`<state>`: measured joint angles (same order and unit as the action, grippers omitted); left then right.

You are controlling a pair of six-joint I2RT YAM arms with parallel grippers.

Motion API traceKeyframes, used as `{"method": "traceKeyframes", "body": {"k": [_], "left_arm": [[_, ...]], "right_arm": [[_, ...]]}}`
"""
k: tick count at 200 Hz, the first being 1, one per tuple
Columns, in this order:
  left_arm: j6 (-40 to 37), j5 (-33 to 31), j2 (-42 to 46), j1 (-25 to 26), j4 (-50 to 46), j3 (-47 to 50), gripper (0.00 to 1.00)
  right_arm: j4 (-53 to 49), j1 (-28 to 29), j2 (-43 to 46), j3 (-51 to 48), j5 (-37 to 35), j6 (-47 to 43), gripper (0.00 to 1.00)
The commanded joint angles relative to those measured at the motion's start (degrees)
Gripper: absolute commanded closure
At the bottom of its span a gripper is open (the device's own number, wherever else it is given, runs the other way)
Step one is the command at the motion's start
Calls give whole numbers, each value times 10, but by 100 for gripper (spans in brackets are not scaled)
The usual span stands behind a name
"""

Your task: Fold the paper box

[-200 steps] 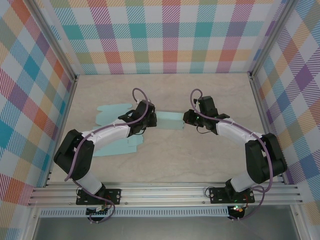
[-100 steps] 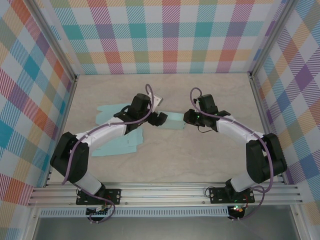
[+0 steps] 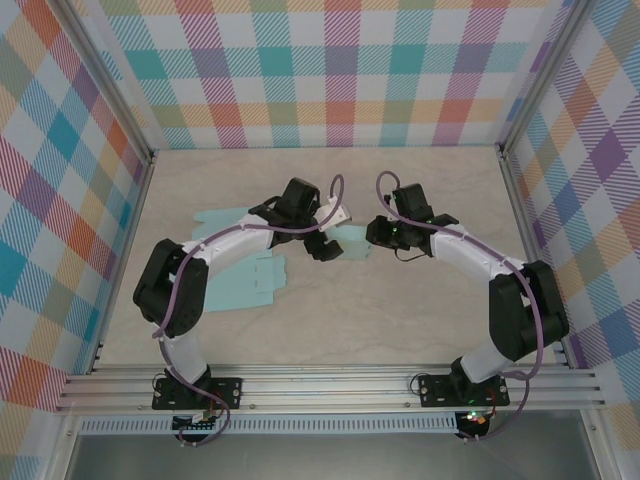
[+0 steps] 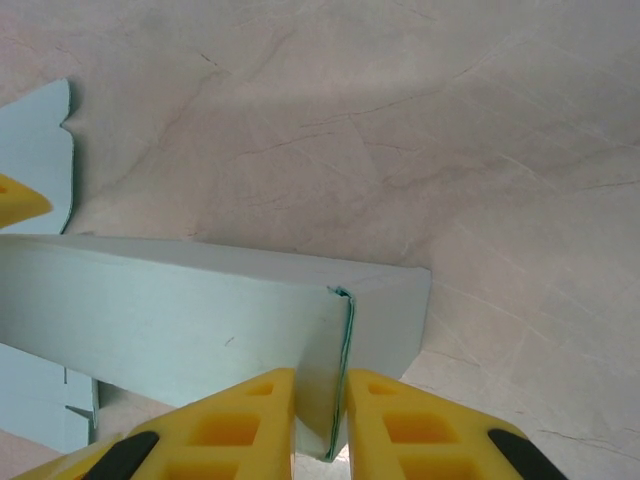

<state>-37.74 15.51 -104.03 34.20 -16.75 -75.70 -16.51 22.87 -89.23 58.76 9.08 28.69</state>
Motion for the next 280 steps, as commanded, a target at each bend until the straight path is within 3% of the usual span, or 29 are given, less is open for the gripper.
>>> {"method": "traceKeyframes", "body": {"k": [1,27,52,112,126,149,194,221,280], "left_arm": [[-44,0,-13,-7,-54,-29,11],[-52,-12,-28,-7,-72,-44,20],[-61,-13,-43,-7,-101,-63,43],[-74,-70,-45,6,-104,-62,62],[-80,-98,-38,17,-81,-49,63],[-100,-169,-28,45,-17,-21,64],[-123,-224,-32,85,125,7,65],[-159,-253,-67,113,169,-15,65],[-196,-234,-178,152,179,-136,65]], "right_arm": [[-47,-2,-14,9,-6,-16,80],[-48,-2,-15,14,-6,-17,79],[-53,-2,-13,19,-6,-19,79],[-67,-2,8,25,-12,-21,75],[-77,-2,25,26,-21,-23,70],[-105,-2,70,26,-59,-26,52],[-213,-3,215,23,-202,-25,28],[-264,-3,331,26,-282,-22,0],[-252,-3,558,-4,-362,-55,0]]}}
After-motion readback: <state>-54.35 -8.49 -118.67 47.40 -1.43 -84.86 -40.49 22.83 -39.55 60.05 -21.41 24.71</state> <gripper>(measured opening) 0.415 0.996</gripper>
